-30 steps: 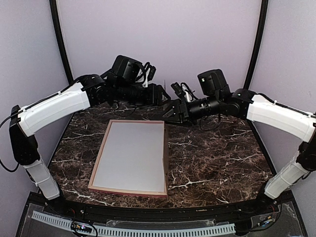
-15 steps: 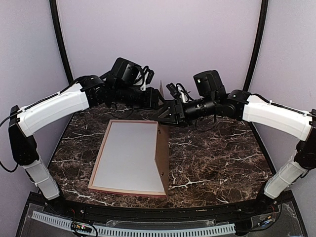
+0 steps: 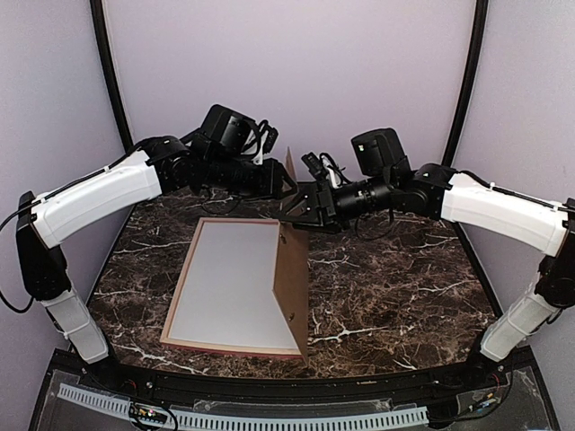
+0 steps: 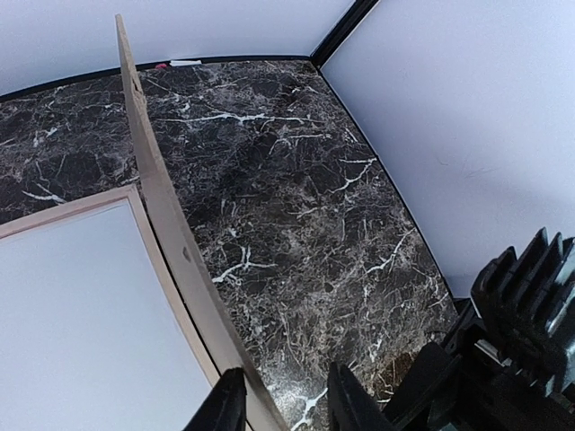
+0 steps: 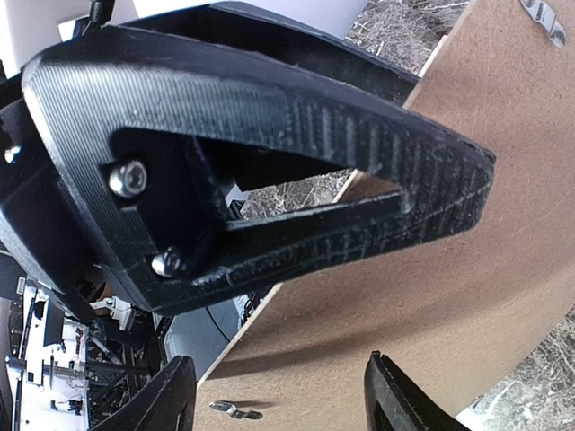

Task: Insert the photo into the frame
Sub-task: Turn over the backboard.

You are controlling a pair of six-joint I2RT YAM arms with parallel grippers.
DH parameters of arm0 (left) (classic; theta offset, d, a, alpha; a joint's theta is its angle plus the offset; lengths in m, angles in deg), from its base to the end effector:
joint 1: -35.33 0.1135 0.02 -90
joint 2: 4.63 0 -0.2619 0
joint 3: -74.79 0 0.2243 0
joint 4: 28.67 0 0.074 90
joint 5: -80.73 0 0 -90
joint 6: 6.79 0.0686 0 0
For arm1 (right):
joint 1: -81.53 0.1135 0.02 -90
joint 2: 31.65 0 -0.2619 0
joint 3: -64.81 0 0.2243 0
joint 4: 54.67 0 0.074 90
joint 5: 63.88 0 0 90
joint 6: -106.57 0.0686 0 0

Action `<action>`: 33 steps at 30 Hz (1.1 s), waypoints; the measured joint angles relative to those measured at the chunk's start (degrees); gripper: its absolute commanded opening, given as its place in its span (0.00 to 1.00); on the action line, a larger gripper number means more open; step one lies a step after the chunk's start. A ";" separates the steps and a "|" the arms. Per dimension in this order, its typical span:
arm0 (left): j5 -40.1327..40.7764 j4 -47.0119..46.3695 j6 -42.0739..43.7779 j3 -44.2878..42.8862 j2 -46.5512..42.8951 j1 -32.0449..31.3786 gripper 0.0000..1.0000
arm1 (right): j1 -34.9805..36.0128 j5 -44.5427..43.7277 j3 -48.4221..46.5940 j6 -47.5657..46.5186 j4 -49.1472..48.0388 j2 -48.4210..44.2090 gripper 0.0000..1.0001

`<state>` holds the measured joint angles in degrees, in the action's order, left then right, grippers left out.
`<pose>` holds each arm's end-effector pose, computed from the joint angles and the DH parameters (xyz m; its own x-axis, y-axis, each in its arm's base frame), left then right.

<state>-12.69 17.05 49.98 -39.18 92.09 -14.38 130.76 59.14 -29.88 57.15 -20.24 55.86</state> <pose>0.2491 -0.3002 0.3722 -0.6937 -0.0277 -0.7197 0.4964 0.7058 -0.5055 0.1990 0.2880 0.3430 -0.8460 -0.1459 -0.5129 -0.5281 0.3628 0.7678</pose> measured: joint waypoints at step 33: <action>-3.61 8.09 1.84 -0.52 2.60 1.84 0.11 | -10.95 -1.88 9.51 -3.87 4.66 -8.46 0.66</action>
<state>-16.30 25.14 51.82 -39.71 94.70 -12.55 119.81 57.26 -20.38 53.28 -15.58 47.40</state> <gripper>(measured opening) 0.152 0.659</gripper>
